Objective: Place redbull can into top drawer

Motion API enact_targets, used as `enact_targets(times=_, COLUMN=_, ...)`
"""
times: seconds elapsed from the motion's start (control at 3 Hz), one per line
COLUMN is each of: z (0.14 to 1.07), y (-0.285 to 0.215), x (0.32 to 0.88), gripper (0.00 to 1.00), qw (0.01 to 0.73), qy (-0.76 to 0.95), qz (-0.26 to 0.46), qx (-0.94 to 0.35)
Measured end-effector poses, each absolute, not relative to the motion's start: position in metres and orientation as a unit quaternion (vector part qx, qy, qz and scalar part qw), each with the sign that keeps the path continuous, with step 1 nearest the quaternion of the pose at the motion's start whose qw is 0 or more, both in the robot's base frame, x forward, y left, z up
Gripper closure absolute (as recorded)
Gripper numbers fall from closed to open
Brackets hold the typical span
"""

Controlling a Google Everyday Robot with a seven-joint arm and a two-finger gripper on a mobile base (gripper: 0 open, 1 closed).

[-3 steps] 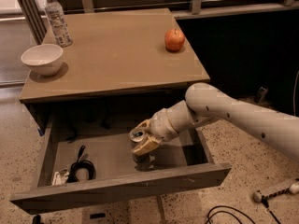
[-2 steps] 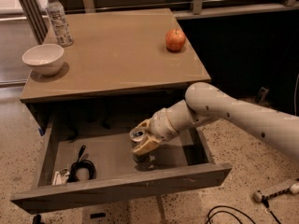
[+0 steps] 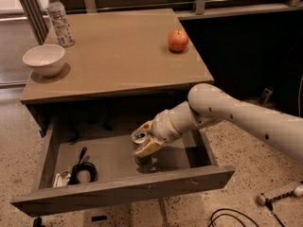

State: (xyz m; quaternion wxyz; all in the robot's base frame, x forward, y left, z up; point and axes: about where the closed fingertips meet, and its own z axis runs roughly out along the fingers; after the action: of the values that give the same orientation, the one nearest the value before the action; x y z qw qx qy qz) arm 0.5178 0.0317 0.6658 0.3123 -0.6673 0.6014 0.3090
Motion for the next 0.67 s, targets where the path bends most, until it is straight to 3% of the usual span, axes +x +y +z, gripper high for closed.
enact_targets(times=0.67, z=0.6657, y=0.0318, x=0.5178, gripper=0.11, qw=0.312, qy=0.601, qz=0.309, qx=-0.667)
